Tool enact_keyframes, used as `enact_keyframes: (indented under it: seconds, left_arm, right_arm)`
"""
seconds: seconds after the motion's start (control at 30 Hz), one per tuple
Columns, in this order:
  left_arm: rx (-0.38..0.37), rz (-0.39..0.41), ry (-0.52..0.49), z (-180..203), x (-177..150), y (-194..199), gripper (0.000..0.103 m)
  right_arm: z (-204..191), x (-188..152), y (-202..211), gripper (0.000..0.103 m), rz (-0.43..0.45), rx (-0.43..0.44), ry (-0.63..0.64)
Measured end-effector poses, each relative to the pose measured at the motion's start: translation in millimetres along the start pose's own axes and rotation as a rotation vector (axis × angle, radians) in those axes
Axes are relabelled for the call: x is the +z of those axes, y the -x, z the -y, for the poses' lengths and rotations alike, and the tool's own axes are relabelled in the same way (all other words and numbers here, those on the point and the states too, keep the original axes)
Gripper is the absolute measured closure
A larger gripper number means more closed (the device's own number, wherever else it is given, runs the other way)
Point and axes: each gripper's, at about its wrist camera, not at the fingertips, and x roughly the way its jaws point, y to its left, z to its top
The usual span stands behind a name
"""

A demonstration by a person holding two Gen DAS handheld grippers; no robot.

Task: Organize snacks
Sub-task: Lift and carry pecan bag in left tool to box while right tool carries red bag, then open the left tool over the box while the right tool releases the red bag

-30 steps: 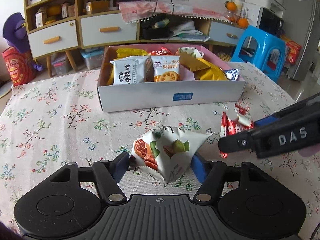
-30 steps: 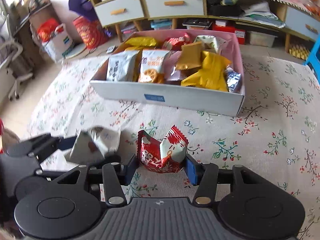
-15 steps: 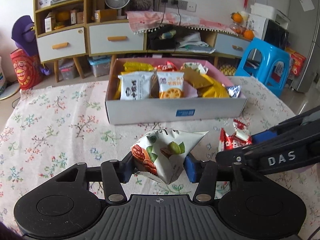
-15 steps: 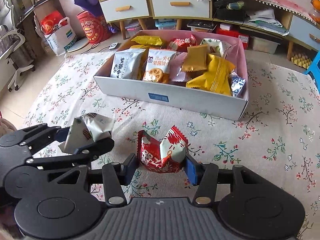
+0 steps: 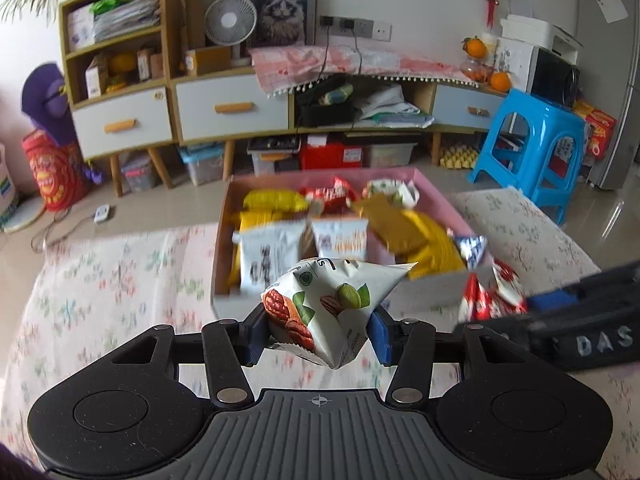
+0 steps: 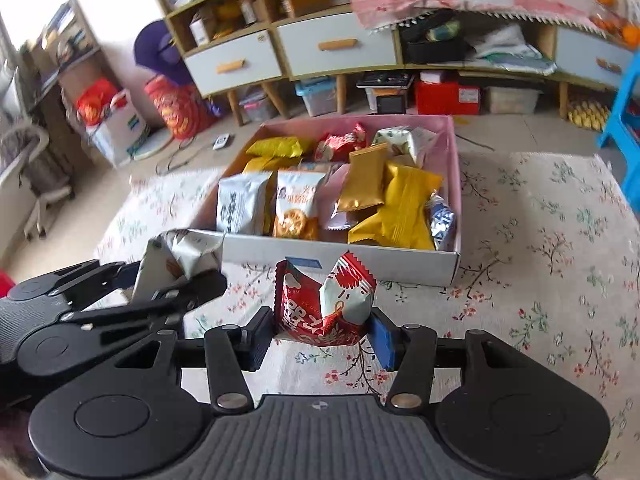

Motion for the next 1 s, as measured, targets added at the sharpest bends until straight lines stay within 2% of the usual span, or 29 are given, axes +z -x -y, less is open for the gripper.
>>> enact_keyframes:
  seconds: [0.13,0.43,0.67,0.77,0.87,1.0]
  left_arm:
    - [0.022,0.003,-0.009,4,21,-18,0.054]
    - [0.056,0.009,0.002,10,54,-65,0.054]
    - [0.067,0.035,-0.031,18,60,-92,0.053]
    - [0.065,0.057,-0.029,18,60,-99,0.049]
    - [0.073,0.064,-0.014,19,58,-102,0.036]
    - [0.071,0.063,-0.022,20,56,-102,0.030]
  right_arm:
    - [6,14,4,0.063,0.028,0.016,-0.041]
    - [42,48,-16,0.062,0.104,-0.032,-0.105]
    - [63,56,-34,0.059,0.149,0.016,-0.140]
    - [67,56,-39,0.053,0.159,0.027,-0.150]
    - [70,56,-40,0.040,0.169,0.027,-0.162]
    - [73,58,-39,0.039,0.179,0.032,-0.175]
